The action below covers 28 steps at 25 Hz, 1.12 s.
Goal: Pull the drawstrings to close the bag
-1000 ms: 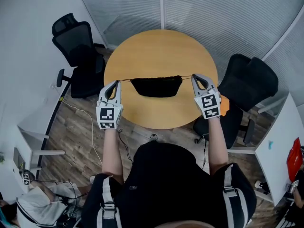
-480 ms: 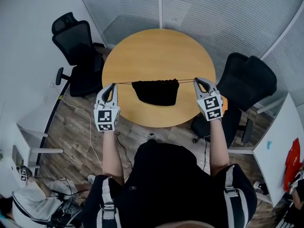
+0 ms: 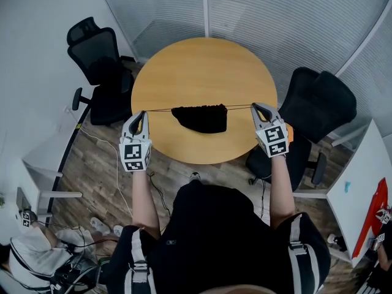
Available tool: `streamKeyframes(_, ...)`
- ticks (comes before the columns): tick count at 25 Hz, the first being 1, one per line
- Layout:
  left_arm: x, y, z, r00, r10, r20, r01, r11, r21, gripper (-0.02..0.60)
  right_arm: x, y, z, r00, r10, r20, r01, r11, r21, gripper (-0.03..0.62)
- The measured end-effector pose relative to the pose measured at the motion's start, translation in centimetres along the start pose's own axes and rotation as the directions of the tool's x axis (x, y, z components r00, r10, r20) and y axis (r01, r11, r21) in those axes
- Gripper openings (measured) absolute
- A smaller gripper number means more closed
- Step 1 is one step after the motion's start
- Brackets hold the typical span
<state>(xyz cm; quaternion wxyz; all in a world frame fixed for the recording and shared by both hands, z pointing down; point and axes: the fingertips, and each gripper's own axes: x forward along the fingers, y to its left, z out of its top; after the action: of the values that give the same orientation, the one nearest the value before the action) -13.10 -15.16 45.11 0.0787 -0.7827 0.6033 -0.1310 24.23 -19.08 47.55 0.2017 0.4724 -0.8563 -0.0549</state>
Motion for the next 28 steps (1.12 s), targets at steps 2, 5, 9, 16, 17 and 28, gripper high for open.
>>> streamKeyframes(2, 0.0, 1.1, -0.2, 1.0, 0.005, -0.003, -0.005, 1.0, 0.001, 0.018, 0.6, 0.3, 0.5, 1.0, 0.0, -0.004, 0.0, 1.0, 0.002, 0.058)
streamKeyframes(5, 0.7, 3.4, -0.2, 1.0, 0.005, -0.013, -0.005, 1.0, -0.005, 0.017, 2.2, 0.6, 1.8, 1.0, -0.006, -0.023, 0.006, 1.0, -0.003, 0.058)
streamKeyframes(9, 0.7, 3.9, -0.5, 1.0, 0.008, -0.022, -0.009, 1.0, -0.015, 0.018, 2.8, 0.2, 0.8, 0.997, -0.048, -0.061, 0.046, 0.998, -0.032, 0.058)
streamKeyframes(16, 0.7, 4.8, -1.6, 0.998, 0.029, -0.048, -0.03, 0.999, -0.029, 0.017, 3.5, -0.2, -0.3, 0.994, -0.063, -0.09, 0.062, 0.998, -0.009, 0.058)
streamKeyframes(17, 0.8, 4.9, -1.8, 0.998, 0.03, -0.052, -0.032, 0.999, -0.031, 0.017, 3.5, -0.4, -0.6, 0.993, -0.067, -0.096, 0.066, 0.998, -0.009, 0.058)
streamKeyframes(28, 1.2, 6.3, -4.5, 0.996, 0.043, -0.083, -0.052, 0.993, -0.105, 0.018, 3.7, -0.8, -2.1, 0.985, -0.087, -0.147, 0.087, 0.996, -0.003, 0.058)
